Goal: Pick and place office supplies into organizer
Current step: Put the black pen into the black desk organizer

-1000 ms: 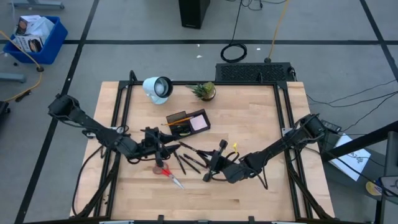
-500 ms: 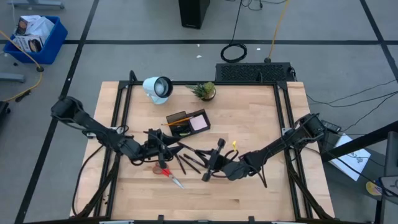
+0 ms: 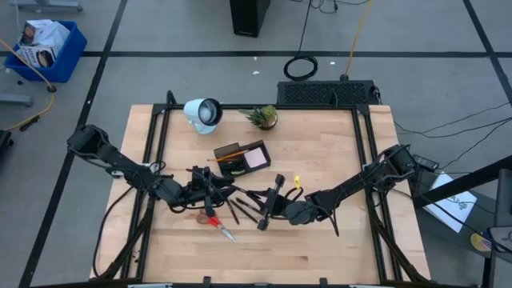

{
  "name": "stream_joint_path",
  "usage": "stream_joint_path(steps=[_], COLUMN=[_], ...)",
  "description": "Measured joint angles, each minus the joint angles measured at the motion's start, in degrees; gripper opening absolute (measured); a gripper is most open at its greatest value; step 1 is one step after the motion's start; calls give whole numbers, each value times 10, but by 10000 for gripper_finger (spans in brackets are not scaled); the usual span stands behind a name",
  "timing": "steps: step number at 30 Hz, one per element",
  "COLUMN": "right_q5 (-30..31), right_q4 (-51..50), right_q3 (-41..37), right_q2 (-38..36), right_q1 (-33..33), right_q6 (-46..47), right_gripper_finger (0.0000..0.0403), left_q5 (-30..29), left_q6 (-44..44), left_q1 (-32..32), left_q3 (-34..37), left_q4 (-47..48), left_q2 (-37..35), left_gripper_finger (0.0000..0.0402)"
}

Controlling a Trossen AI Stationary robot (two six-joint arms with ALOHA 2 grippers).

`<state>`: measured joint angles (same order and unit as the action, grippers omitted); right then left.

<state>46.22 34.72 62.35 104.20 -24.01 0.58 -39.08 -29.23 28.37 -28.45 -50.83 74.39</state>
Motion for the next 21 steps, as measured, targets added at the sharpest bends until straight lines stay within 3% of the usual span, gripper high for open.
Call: stream_joint_path(steps=[7,21], right_q5=[1,2], right_q4=[25,40], right_q3=[0,0], right_q2=[1,1], right_q1=[0,7], right_q6=[-26,-45], right_gripper_finger=[28,38], left_q5=[-2,-2], left_q6=[2,36], left_q1=[0,0], left_q3=[0,0], left_q4=[1,2], left_q2=[0,0], left_gripper_finger=[123,52])
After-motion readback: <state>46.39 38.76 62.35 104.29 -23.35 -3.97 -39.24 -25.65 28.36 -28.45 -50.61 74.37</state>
